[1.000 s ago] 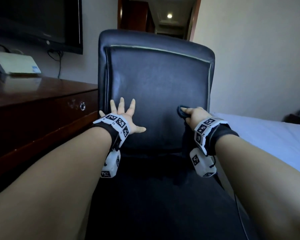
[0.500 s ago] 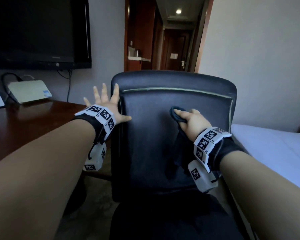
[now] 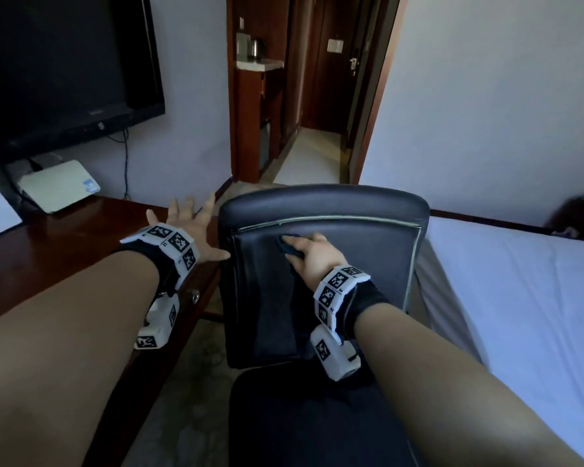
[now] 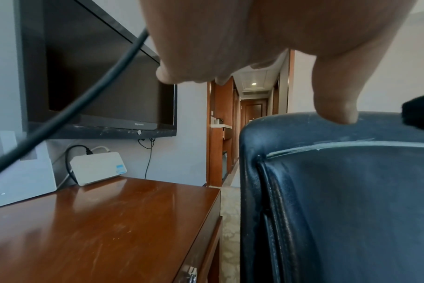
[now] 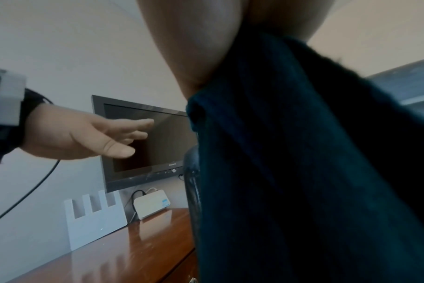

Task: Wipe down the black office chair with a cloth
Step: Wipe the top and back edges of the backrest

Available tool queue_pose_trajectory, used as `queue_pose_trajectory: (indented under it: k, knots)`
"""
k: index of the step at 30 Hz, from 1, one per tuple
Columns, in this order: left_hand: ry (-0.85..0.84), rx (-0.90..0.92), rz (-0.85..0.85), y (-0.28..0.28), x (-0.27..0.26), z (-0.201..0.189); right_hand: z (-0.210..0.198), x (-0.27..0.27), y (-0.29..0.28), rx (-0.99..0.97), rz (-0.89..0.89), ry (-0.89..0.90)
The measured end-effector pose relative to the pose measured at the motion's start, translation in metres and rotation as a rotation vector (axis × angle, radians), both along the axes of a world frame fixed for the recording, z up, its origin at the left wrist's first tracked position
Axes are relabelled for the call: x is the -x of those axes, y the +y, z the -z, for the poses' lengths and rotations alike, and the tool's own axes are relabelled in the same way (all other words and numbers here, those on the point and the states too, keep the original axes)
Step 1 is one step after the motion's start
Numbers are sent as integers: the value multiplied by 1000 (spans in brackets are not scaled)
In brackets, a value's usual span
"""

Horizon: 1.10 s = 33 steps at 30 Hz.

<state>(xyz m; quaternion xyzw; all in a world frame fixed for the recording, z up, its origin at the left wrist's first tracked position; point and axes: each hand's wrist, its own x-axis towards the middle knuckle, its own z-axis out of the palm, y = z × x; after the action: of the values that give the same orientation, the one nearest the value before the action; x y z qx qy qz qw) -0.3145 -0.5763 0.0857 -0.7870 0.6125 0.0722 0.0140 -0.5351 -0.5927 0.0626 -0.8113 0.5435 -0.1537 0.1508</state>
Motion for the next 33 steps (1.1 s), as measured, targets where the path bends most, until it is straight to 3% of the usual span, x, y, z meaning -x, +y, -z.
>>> queue_pose_trajectory:
  k: [6,13,21,26,33]
  knots:
    - [55,54,138,-42,-23,4,5,-43,-29,17,-31,-36]
    - [252,-25,324,-104,-45,46,33,-79,-67,56,61,-68]
    - [476,62,424,-138,-56,68,57,-111,-92,77,-91,142]
    - [534,127,446,-145,-51,74,56,-94,-104,124,-70,181]
    - [475,142,446,-159,-33,75,48,-45,-123,127,206,80]
